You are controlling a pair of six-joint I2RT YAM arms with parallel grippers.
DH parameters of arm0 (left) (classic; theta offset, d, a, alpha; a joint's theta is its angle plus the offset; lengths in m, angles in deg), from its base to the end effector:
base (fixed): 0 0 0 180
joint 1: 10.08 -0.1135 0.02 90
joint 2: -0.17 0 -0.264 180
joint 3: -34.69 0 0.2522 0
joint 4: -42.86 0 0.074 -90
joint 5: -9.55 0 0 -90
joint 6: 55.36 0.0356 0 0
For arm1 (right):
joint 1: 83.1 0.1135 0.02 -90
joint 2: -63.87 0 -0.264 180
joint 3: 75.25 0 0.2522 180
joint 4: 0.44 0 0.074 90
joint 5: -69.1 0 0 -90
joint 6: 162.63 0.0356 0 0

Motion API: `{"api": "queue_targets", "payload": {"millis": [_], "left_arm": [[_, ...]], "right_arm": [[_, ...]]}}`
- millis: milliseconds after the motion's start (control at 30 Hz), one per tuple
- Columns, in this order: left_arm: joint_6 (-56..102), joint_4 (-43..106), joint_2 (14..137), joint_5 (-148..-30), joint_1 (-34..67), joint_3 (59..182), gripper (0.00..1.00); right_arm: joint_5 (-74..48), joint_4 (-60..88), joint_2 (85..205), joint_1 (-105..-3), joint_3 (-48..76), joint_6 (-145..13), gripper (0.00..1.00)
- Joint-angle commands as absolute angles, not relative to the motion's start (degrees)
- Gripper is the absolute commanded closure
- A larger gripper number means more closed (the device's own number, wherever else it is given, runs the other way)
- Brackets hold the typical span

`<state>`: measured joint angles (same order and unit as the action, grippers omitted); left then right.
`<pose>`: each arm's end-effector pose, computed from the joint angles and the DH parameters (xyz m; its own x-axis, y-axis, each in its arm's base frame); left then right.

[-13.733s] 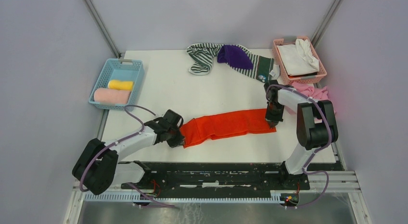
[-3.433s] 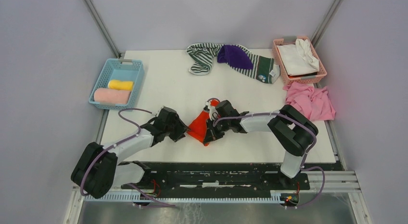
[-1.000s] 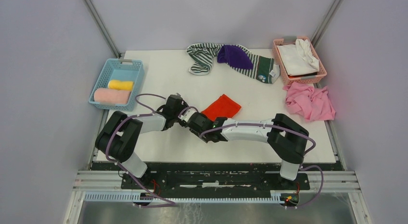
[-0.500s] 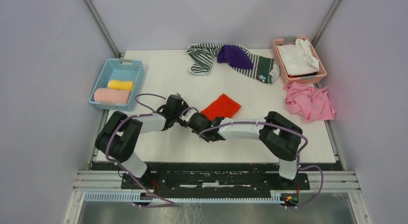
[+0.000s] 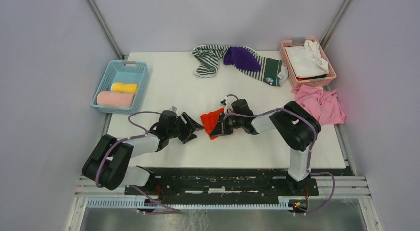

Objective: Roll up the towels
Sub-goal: Roll the towel at the center of the board.

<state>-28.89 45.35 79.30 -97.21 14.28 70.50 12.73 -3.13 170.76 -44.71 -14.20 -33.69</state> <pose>0.2103 -0.1065 0.1291 -0.7970 -0.5801 -0.1685 -0.2685 0.5901 -0.7614 0.2605 0.2316 0.1143 -0.9410 -0.0779 -0.3294 -0.3116 0.5794 0.7531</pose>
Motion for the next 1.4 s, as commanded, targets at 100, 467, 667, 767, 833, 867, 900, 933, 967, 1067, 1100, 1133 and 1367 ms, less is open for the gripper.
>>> {"api": "queue_targets", "payload": {"millis": [100,467,667,767,833,867,900,933,967,1067,1100,1133,1367], "left_arm": [[-30.8,45.1,81.4,-99.3,13.9,71.0,0.25],[-30.4,52.6,96.2,-102.1,12.3,75.2,0.38],[-31.1,56.8,101.8,-103.2,11.5,76.1,0.5],[-31.9,58.7,103.4,-103.3,11.5,76.0,0.65],[-32.7,60.5,103.7,-102.9,11.5,75.3,0.76],[-33.2,61.0,103.3,-102.6,11.5,74.8,0.82],[-33.8,61.2,102.7,-102.2,11.5,74.1,0.88],[-34.1,61.0,101.4,-101.4,11.6,73.5,0.94],[-34.2,59.2,99.7,-100.2,11.6,73.1,0.97],[-32.7,47.0,92.4,-93.2,12.2,73.7,0.97],[-32.3,42.6,89.8,-90.5,12.5,74.3,0.97],[-32.0,38.0,86.7,-87.8,12.8,75.3,0.97],[-34.3,16.4,77.4,-76.9,15.1,81.0,0.97]], "right_arm": [[30.7,-52.8,184.7,-48.7,-20.6,3.9,0.99],[33.3,-61.2,188.2,-50.1,-24.0,12.2,1.0],[34.6,-50.4,184.5,-50.2,-24.9,5.7,0.99],[34.3,-43.6,182.3,-50.2,-24.9,1.4,1.0],[33.6,-37.5,180.1,-50.2,-24.5,-2.8,0.99],[32.9,-33.0,178.6,-50.1,-24.1,-5.6,0.97],[32.1,-27.4,176.5,-50.1,-23.6,-9.3,0.92],[30.7,-20.5,174.2,-50.0,-22.7,-13.6,0.88],[28.8,-8.6,171.3,-49.6,-21.4,-19.3,0.83],[19.1,13.7,163.1,-47.9,-16.0,-33.7,0.7],[16.4,17.4,160.9,-47.3,-15.1,-36.2,0.68],[13.8,21.0,158.9,-46.6,-14.0,-38.5,0.65],[-12.8,34.5,150.5,-34.3,-6.8,-50.5,0.56]]}}
